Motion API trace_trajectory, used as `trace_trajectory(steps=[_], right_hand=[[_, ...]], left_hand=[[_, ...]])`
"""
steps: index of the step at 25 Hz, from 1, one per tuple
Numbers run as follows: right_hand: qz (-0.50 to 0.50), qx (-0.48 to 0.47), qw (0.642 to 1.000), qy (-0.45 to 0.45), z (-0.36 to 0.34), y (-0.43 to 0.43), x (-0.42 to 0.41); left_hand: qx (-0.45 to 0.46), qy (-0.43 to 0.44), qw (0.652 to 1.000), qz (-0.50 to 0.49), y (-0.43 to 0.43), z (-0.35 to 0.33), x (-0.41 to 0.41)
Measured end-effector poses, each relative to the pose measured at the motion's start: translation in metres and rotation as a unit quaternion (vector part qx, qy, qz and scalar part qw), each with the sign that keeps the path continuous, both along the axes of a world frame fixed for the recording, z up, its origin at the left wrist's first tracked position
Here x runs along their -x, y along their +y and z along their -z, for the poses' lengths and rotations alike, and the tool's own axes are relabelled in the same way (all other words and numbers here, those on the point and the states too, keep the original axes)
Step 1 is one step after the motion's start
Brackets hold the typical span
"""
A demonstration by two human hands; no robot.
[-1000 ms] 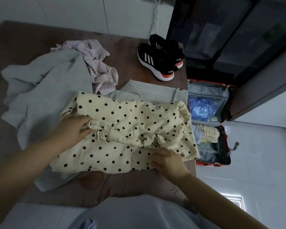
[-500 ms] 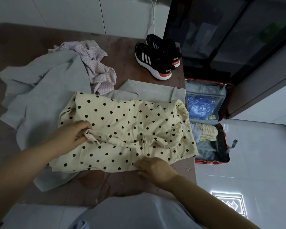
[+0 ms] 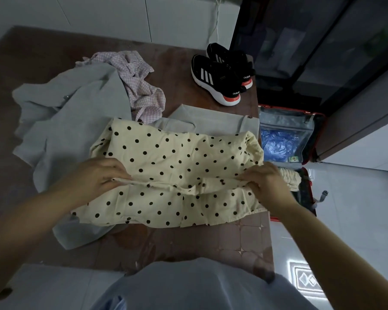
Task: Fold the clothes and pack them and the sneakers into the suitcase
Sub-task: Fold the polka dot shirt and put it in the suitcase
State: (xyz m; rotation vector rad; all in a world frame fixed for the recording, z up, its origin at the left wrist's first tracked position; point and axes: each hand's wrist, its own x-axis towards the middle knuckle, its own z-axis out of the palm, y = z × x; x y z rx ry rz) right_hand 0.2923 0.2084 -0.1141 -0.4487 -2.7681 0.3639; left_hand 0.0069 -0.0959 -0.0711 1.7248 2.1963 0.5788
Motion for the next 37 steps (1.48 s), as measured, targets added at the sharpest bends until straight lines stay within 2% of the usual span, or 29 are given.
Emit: trace_trajectory(steps=[2, 4, 7, 10, 12, 14, 15, 16, 18, 19, 21, 24, 25, 27, 29, 31, 33, 34, 35, 37], right_hand=[[-0.002, 0.017, 0.999, 0.043, -0.007, 0.006, -0.017], [-0.007, 0.019, 0.999, 0.032, 0.005, 0.004, -0.038], [-0.042, 0.001, 0.996, -0.082, 0.042, -0.018, -0.058], [-0.031, 0.045, 0.994, -0.099, 0.043, -0.026, -0.052], [0.034, 0.101, 0.993, -0.044, 0.024, -0.021, -0.032], [0.14, 0.138, 0.98, -0.007, 0.008, -0.014, -0.003], [0.211, 0.175, 0.961, -0.02, 0.005, -0.008, 0.014], [0.282, 0.243, 0.927, -0.051, 0.0, -0.004, 0.031], [0.373, 0.396, 0.831, -0.115, -0.002, 0.001, 0.058], [0.373, 0.429, 0.812, -0.135, 0.001, 0.003, 0.065], [0.371, 0.407, 0.827, -0.113, 0.004, 0.004, 0.065], [0.393, 0.373, 0.84, -0.032, 0.006, 0.002, 0.05], [0.394, 0.357, 0.846, -0.032, 0.009, 0.0, 0.045], [0.394, 0.28, 0.871, -0.089, 0.021, -0.004, 0.035], [0.408, 0.255, 0.867, -0.131, 0.03, -0.009, 0.026], [0.409, 0.294, 0.854, -0.127, 0.033, -0.016, 0.016], [0.399, 0.307, 0.854, -0.128, 0.035, -0.023, 0.004], [0.408, 0.3, 0.852, -0.134, 0.037, -0.026, -0.001], [0.422, 0.291, 0.847, -0.139, 0.039, -0.027, -0.006], [0.439, 0.304, 0.834, -0.141, 0.04, -0.028, -0.012]], left_hand=[[-0.028, 0.056, 0.997, 0.043, -0.009, -0.005, -0.004], [-0.013, 0.127, 0.987, 0.101, -0.026, 0.009, -0.012], [0.101, 0.16, 0.975, 0.12, -0.041, 0.039, -0.021], [0.113, 0.185, 0.972, 0.091, -0.045, 0.049, -0.033], [0.084, 0.158, 0.982, 0.059, -0.038, 0.036, -0.035], [0.018, 0.128, 0.991, -0.035, -0.013, 0.018, -0.027], [-0.003, 0.123, 0.986, -0.109, 0.005, 0.011, -0.019], [-0.002, 0.12, 0.975, -0.188, 0.022, 0.005, -0.009], [0.074, 0.083, 0.945, -0.308, 0.053, 0.003, 0.012], [0.121, 0.053, 0.931, -0.34, 0.063, 0.004, 0.021], [0.132, -0.009, 0.922, -0.365, 0.074, 0.004, 0.036], [0.03, -0.072, 0.922, -0.379, 0.076, -0.003, 0.048], [0.02, -0.075, 0.921, -0.382, 0.075, -0.004, 0.05], [0.045, -0.036, 0.92, -0.387, 0.074, -0.001, 0.048], [0.095, 0.095, 0.926, -0.352, 0.076, 0.006, 0.033], [0.085, 0.212, 0.947, -0.225, 0.084, 0.021, -0.007], [0.087, 0.227, 0.969, -0.047, 0.092, 0.044, -0.06], [0.133, 0.221, 0.966, 0.016, 0.093, 0.055, -0.083], [0.198, 0.2, 0.958, 0.061, 0.093, 0.066, -0.098], [0.281, 0.154, 0.944, 0.076, 0.091, 0.08, -0.109]])
